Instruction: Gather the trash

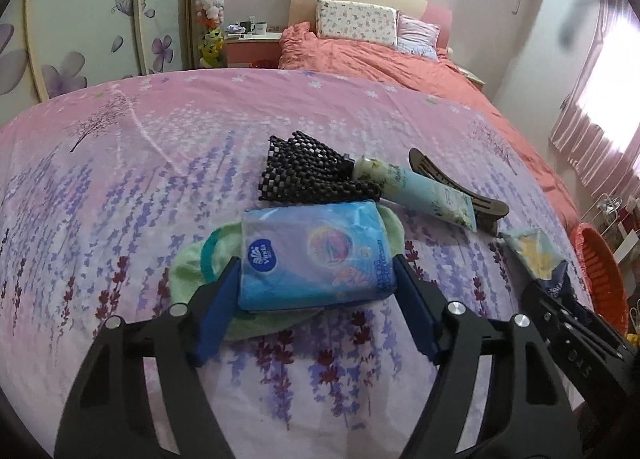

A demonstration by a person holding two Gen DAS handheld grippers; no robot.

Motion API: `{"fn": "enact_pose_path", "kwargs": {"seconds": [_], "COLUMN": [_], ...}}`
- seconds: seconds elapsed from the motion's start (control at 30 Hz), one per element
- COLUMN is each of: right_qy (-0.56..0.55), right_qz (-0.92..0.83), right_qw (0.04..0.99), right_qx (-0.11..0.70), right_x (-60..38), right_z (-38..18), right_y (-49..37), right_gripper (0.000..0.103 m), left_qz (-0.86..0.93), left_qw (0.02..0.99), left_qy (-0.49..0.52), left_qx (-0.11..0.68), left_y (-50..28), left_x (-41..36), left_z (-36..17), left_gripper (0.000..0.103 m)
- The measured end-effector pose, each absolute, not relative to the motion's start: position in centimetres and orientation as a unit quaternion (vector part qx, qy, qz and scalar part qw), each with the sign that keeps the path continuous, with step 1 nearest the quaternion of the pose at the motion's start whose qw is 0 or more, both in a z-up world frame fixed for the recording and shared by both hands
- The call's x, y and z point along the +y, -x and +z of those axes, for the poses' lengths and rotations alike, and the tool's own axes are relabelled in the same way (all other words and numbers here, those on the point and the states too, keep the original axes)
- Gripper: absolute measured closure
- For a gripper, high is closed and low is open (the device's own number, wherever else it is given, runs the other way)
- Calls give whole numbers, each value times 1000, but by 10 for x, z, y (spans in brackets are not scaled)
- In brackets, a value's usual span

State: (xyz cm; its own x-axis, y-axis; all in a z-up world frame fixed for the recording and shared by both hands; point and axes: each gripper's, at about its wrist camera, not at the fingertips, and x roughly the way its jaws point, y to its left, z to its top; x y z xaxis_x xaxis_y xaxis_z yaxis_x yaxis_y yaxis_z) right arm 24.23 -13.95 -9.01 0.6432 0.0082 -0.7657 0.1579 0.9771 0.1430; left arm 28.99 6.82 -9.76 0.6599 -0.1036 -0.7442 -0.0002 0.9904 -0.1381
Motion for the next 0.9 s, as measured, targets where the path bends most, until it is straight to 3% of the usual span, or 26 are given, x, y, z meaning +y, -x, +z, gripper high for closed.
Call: {"fn": "enact_pose_path", "kwargs": {"seconds": [0.37,0.73,0.9], "right_qy": [-101,-98,-108], "right_qz": [-40,-40,-9], "right_qw": [901,901,902], "right_qx": [420,421,417], "right_x": [-141,-140,-141], "right_z": [-90,-90,-90], "right_y": [-242,-242,-240], "right_gripper": [61,60,44], "left_qz": [-5,46,52], "left_qw": [921,899,895], "left_qy": [44,64,52], "left_qx": [386,430,440], "left_y": [-244,-245,-247], "left_x": [133,186,184], "left_z": [-76,-101,-104], "left_gripper": [31,30,29]}}
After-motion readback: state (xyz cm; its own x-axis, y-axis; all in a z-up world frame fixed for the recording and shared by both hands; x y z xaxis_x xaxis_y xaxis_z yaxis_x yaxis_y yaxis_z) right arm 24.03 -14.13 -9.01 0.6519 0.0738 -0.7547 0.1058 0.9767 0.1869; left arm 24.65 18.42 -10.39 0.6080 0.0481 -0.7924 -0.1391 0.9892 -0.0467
